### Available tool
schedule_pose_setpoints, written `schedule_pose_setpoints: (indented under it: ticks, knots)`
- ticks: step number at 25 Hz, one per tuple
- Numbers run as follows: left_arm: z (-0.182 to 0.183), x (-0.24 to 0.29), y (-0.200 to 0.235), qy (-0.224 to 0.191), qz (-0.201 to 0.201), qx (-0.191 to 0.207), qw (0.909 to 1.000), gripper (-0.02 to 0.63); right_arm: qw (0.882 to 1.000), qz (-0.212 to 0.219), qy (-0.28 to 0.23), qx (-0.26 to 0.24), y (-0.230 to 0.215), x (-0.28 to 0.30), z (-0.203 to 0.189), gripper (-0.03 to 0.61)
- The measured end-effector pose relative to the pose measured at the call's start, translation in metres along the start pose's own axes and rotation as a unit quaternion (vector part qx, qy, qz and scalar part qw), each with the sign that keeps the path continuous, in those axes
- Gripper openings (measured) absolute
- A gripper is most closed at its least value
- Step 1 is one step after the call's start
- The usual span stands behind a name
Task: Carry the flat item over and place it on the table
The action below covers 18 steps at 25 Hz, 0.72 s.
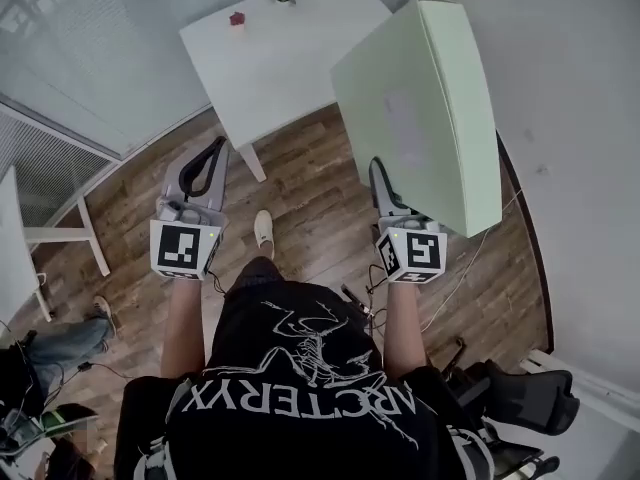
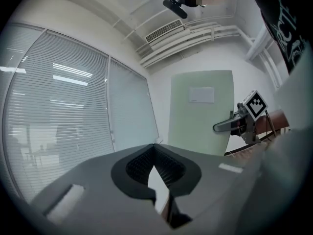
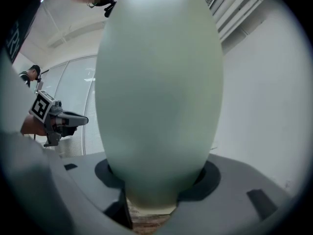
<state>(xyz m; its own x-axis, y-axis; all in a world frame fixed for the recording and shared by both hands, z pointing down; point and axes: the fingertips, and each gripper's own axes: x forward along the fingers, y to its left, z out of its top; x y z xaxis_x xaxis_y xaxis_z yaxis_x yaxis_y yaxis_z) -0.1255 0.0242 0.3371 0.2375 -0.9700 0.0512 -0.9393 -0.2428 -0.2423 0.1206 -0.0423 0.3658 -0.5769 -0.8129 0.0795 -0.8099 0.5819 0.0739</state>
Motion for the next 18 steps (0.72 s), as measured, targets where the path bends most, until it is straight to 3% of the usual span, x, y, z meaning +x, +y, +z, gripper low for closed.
schedule_pose_setpoints:
  ticks: [10, 18]
  knots:
    - [-0.036, 0.083, 0.112, 0.029, -0.025, -0.034, 0.9987, -0.002, 0.999, -0.033, 0.036, 0.002, 0.015, 0.142, 0.008, 0.264]
    - [-0.046, 0.127, 0.142, 0.036, -0.021, -0.034, 0.9986, -0.002, 0.997, -0.041, 0.043, 0.042, -0.008, 0.183, -0.004, 0.264]
